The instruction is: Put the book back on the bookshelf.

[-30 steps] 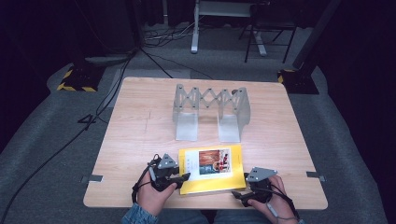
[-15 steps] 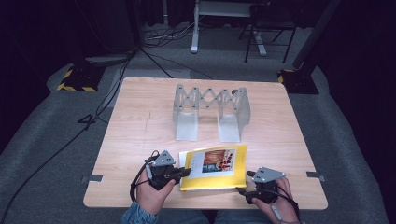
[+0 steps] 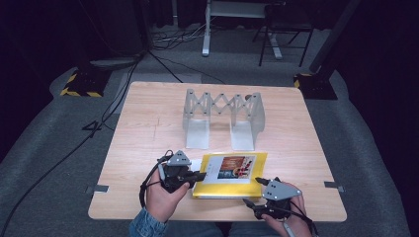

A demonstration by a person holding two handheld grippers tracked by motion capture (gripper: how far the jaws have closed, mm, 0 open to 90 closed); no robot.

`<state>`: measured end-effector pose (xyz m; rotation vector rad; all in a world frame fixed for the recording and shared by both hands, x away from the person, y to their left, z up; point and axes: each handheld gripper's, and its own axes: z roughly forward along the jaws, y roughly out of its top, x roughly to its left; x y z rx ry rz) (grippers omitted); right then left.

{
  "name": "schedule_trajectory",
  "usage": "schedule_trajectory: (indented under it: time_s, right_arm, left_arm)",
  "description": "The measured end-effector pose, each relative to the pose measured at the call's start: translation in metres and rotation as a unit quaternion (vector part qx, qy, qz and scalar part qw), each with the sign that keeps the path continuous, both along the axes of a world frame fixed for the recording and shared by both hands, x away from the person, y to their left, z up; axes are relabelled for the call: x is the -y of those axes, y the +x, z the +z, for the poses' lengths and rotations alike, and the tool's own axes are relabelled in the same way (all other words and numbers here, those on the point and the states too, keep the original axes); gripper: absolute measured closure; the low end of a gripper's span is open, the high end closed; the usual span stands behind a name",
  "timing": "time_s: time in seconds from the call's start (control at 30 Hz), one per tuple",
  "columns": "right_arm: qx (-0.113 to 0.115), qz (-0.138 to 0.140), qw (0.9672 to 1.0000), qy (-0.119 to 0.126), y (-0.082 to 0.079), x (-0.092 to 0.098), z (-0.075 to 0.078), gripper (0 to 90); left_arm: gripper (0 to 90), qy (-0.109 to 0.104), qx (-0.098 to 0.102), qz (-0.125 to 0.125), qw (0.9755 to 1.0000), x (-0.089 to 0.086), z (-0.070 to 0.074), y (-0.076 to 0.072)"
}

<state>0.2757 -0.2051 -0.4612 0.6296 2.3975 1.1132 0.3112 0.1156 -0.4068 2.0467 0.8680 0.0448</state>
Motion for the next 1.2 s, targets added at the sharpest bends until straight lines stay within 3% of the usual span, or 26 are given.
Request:
schedule_trajectory:
  time_s: [0.17,0.4,0.57,0.87,1.2]
  right_arm:
    - [0.004,0.004,1.0,-0.004,0.003,-0.005,-0.004,17.9]
    - [0.023,0.009,0.9997,-0.008,0.012,-0.018,-0.007,17.0]
    - [0.03,0.01,0.9994,-0.014,0.015,-0.026,-0.01,16.0]
    - [0.049,0.008,0.9983,-0.03,0.015,-0.036,-0.018,11.6]
    - [0.101,-0.014,0.993,-0.059,0.016,-0.051,-0.033,0.0]
  left_arm:
    - [88.0,0.007,0.008,-0.002,0.9999,0.002,0.008,0.003]
    - [88.1,-0.001,0.004,-0.009,1.0,0.007,0.018,0.009]
    - [88.2,-0.005,0.0,-0.01,0.9999,0.007,0.017,0.012]
    - [88.3,-0.031,-0.016,-0.011,0.9993,0.006,0.016,0.021]
    - [88.3,-0.046,-0.025,-0.018,0.9985,0.008,0.014,0.028]
